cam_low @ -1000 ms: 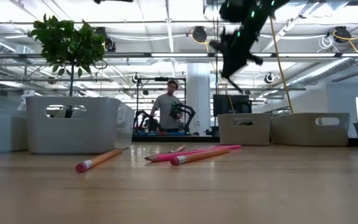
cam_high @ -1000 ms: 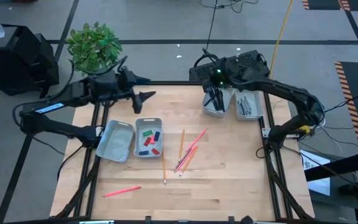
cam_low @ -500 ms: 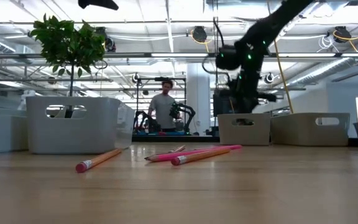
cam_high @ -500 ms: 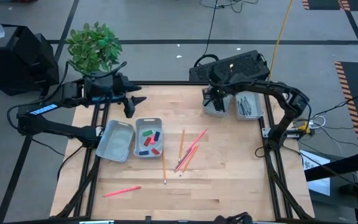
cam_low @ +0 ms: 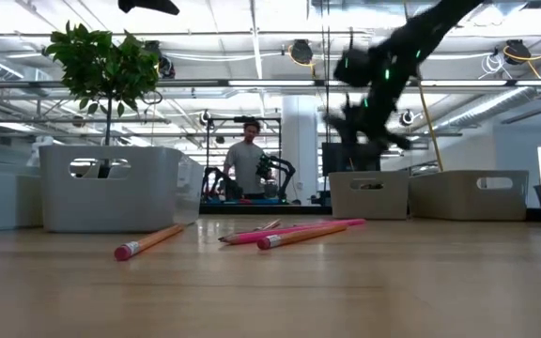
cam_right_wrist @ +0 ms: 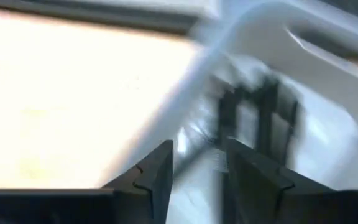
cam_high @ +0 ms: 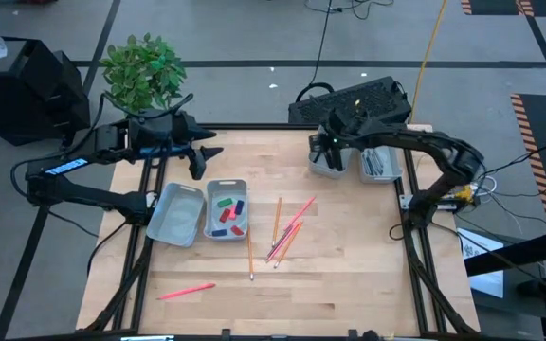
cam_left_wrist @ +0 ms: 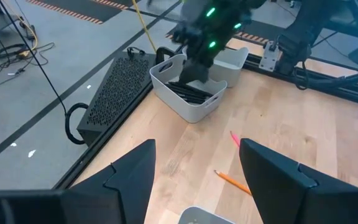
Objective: Sort crayons/erasers/pens/pencils in bins
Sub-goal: Put the pink pencil into the bottom left gray bin
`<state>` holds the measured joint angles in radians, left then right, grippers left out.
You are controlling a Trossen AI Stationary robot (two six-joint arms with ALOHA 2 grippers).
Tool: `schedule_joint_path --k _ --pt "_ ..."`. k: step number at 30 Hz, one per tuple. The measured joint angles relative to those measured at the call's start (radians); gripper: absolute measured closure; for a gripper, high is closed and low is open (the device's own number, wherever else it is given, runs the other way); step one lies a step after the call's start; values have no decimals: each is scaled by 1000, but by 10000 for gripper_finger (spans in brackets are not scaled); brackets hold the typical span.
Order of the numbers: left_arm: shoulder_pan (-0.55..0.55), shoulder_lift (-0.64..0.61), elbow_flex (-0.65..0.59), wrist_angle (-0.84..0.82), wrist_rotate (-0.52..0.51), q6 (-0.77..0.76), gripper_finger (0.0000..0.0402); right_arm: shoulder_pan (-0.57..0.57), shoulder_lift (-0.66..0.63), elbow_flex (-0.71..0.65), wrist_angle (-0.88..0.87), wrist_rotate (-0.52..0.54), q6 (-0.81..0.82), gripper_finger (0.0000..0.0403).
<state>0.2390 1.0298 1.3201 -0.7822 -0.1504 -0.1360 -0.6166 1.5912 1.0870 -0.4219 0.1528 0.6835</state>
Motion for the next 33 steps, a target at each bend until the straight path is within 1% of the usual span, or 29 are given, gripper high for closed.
schedule_joint_path --k 4,8,10,12,16,20,22,24,28,31,33 --pt "0 5 0 8 0 -8 167 129 -124 1 135 -1 -135 256" --pt "0 15 -1 28 11 -45 167 326 -206 2 211 -3 -340 261" --pt "-10 22 0 50 23 -78 167 426 -222 2 217 -8 -433 261" --pt "-27 26 -1 42 26 -122 168 516 -223 2 217 -45 -511 260" --pt "-102 29 -1 47 8 -239 173 634 -187 2 180 -130 -580 255" --pt "-201 36 -1 45 -30 -334 180 672 -134 2 79 -171 -656 247" --pt "-252 45 0 50 -42 -389 183 670 -98 2 27 -217 -743 242" --pt "-307 58 0 44 -60 -434 183 663 -62 2 -17 -236 -846 239" --pt "-408 88 0 40 -84 -496 182 633 20 2 -50 -236 -1040 237" --pt "-469 120 0 36 -115 -539 182 600 81 2 -49 -244 -1118 242" --pt "-503 139 0 36 -151 -556 183 577 116 2 -47 -273 -1146 247"
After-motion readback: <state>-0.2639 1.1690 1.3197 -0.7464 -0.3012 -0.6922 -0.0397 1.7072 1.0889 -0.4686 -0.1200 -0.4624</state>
